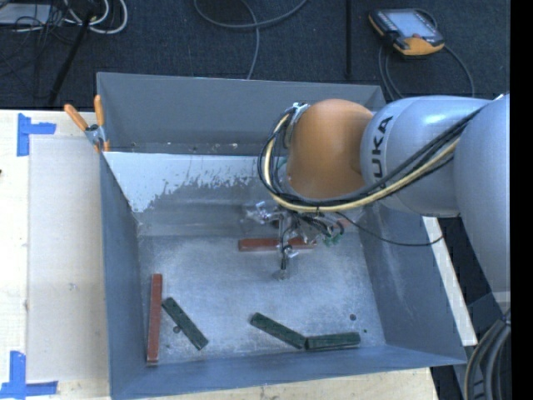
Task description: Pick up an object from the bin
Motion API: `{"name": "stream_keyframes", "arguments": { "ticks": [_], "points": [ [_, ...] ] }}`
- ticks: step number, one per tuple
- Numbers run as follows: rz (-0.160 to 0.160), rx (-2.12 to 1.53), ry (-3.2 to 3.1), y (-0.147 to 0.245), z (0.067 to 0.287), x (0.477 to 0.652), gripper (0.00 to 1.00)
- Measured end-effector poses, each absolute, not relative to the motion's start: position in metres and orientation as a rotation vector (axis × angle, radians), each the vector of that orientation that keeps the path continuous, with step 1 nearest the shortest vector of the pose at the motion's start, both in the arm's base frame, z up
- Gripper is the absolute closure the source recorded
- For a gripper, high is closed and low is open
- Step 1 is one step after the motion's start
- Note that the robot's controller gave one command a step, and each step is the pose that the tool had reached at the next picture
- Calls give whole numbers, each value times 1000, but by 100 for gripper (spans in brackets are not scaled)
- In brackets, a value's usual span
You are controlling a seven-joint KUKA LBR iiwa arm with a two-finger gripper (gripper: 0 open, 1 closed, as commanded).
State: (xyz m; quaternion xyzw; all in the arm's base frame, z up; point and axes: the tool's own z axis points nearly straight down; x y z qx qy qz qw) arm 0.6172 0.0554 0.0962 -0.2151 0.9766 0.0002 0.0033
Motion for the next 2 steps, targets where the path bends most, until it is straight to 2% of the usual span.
{"name": "stream_keyframes", "arguments": {
  "ticks": [1,2],
  "points": [
    [0,-283,3128,44,78,600,100],
    [1,-283,3128,44,78,600,100]
  ]
}}
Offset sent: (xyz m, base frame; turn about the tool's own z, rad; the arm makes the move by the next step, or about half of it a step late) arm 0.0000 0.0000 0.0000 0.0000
